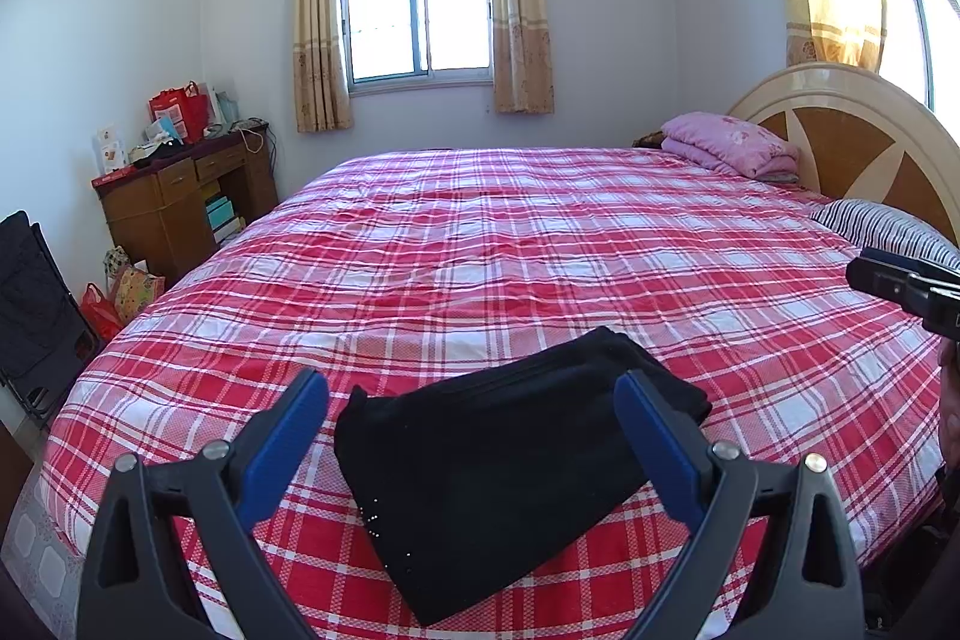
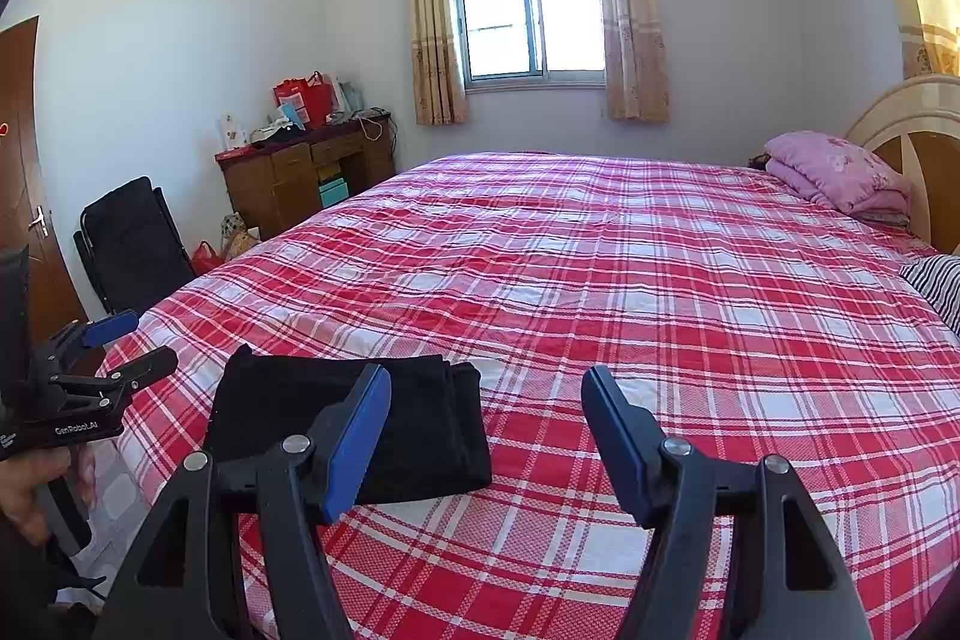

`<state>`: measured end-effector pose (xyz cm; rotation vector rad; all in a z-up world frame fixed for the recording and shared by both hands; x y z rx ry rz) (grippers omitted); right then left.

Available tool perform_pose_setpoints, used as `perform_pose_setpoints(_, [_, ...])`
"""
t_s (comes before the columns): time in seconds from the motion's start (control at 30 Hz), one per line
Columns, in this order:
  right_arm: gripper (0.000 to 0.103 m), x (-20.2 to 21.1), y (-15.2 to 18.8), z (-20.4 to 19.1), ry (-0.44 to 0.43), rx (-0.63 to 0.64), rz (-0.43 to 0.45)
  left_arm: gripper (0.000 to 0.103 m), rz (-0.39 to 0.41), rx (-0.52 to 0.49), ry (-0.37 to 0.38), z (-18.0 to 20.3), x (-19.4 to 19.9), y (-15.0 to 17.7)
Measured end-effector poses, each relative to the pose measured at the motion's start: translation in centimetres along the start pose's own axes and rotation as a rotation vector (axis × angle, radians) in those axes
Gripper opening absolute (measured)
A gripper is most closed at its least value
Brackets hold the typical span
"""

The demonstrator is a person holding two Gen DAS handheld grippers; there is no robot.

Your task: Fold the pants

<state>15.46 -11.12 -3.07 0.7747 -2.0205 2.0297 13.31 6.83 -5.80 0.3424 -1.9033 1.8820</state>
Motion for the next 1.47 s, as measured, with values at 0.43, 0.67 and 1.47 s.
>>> perform_pose_setpoints(0.43, [0.068, 0.0, 0.1, -0.4, -0.021, 0.023, 0.002, 0.103, 0.007, 0.002, -0.017, -0.2, 0.1, 0.0])
perform_pose_setpoints(0.67, [0.069, -0.1, 0.2, -0.4, -0.014, 0.025, -0.001, 0.103, 0.016, 0.017, -0.022, -0.5, 0.3, -0.2])
perform_pose_setpoints(1.47, [0.069, -1.3, 0.7, -0.8, 0.014, 0.045, -0.029, 0.103, 0.019, -0.002, -0.127, -0.9, 0.1, -0.3])
Point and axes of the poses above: each gripper's, at about its wrist camera, not at the fingertips, and x roughly against the way its jaws point, z to its right, y to its underside, the point moved 2 cm from there along -x, roughly the way its jaws point, and after that the axes turned 5 degrees about y, right-handed, at the moved point
